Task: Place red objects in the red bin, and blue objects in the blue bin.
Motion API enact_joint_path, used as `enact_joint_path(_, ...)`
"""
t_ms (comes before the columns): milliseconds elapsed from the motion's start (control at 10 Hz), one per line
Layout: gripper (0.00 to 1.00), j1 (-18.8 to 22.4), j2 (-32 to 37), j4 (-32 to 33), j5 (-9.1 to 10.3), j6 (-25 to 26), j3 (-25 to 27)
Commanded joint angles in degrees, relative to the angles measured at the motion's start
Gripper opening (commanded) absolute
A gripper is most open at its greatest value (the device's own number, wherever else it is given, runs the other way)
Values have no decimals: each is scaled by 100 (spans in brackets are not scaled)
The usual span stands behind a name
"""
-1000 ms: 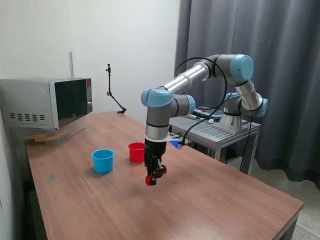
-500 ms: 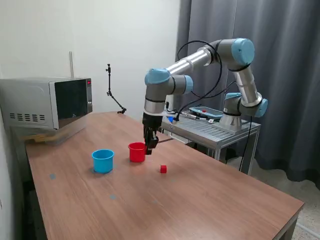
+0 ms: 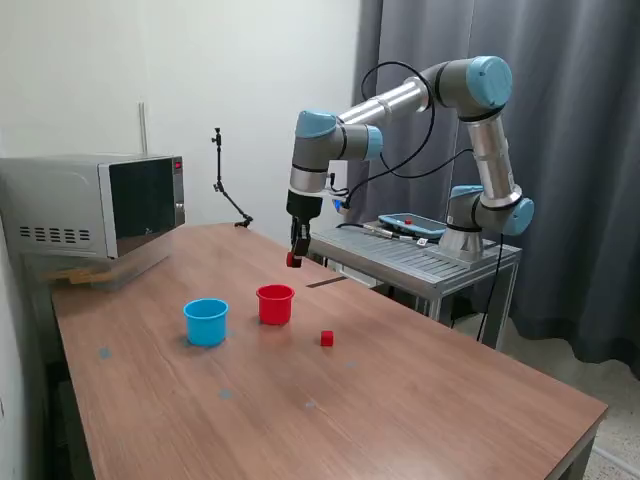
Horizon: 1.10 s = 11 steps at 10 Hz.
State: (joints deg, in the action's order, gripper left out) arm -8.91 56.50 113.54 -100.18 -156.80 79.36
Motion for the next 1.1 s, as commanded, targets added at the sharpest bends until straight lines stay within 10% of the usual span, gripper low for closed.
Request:
enact_joint_path(0, 0, -364, 72, 1, -11, 9, 194)
enact_joint_path(800, 0, -507, -236, 36, 86, -8, 62)
enact_joint_path(900, 100, -498, -236, 19, 86, 0, 71)
enact_joint_path(1000, 100, -489, -245, 19, 86, 1, 71)
